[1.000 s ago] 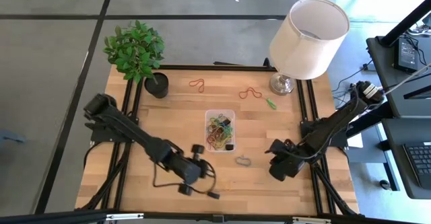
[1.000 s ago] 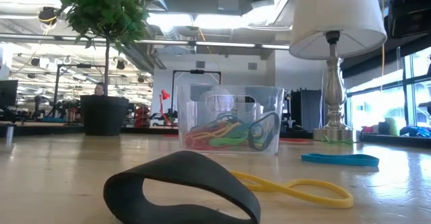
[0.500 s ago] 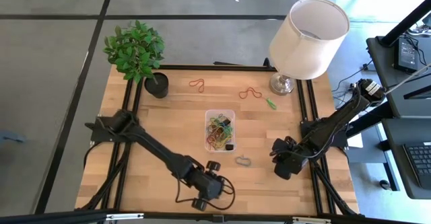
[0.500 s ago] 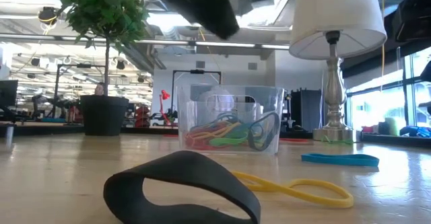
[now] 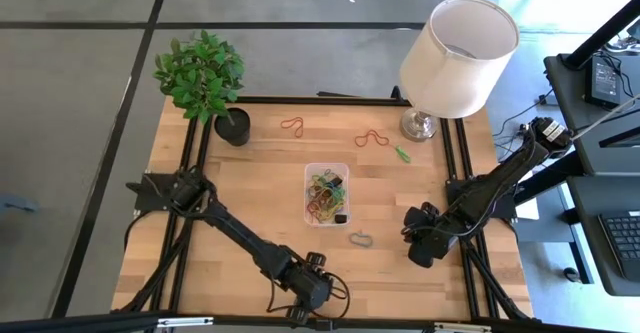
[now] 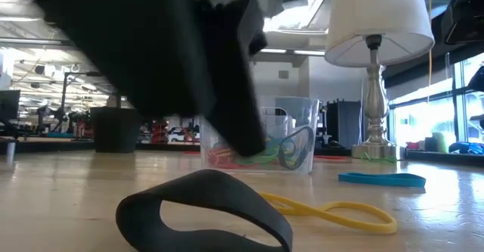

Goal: Pick and place rubber bands into bin
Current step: Put the black rubber band into the transparent container

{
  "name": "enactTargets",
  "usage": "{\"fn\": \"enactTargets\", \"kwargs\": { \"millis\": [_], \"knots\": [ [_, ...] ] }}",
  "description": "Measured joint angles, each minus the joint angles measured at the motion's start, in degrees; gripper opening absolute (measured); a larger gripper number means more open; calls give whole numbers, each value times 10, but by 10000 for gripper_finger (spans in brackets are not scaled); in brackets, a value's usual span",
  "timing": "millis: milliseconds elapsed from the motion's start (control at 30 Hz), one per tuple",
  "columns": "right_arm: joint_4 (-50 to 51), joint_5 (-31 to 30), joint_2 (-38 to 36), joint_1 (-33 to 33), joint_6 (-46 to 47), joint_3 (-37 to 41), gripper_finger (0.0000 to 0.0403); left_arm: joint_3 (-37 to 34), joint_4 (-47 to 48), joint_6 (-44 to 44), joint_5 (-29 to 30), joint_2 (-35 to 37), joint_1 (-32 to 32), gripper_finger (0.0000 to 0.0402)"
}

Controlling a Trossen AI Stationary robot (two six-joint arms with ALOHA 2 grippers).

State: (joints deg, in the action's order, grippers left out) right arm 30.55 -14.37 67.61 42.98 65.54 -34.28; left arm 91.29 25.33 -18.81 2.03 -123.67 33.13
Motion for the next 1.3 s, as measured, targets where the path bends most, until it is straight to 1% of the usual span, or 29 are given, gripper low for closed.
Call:
{"fn": "enactTargets", "kwargs": {
  "millis": [67, 133, 167, 233, 333, 467, 500, 533, 667, 767, 900, 1067, 1167, 1300],
  "knots": [
    [1, 0, 0, 0, -1, 0, 53, 0, 2, -3, 13, -7, 3, 223],
    [1, -1, 0, 0, -1, 0, 53, 0, 6, -13, 40, -11, 5, 218],
    [1, -1, 0, 0, -1, 0, 53, 0, 14, -16, 56, -11, 6, 212],
    [0, -1, 0, 0, -1, 0, 53, 0, 30, -16, 67, -11, 6, 191],
    [0, -1, 0, 0, -1, 0, 53, 7, 72, -16, 50, -11, 5, 136],
    [1, -1, 0, 0, -3, 0, 53, 9, 77, -10, -10, -11, 0, 37],
    [1, -4, 0, 0, -3, 0, 53, 9, 78, -10, -23, -11, 0, 19],
    [1, -8, 0, 0, -3, 0, 53, 9, 79, -10, -33, -11, -1, 12],
    [1, -10, 0, 0, -15, 0, 53, 9, 84, -18, -48, -4, -3, 3],
    [1, -10, 0, 0, -17, 0, 53, 27, 111, -19, -46, 9, -7, 4],
    [0, -11, 0, 0, -17, 0, 53, 61, 169, 1, -19, 33, -23, 3],
    [0, -14, 0, 0, -17, 0, 53, 89, 231, 48, 43, 68, -55, 3],
    [-4, -29, 0, 0, -16, 0, 53, 89, 244, 78, 76, 83, -89, 3],
    [-18, -40, 0, 0, -16, 0, 53, 89, 263, 127, 83, 87, -143, 3]
  ]
}}
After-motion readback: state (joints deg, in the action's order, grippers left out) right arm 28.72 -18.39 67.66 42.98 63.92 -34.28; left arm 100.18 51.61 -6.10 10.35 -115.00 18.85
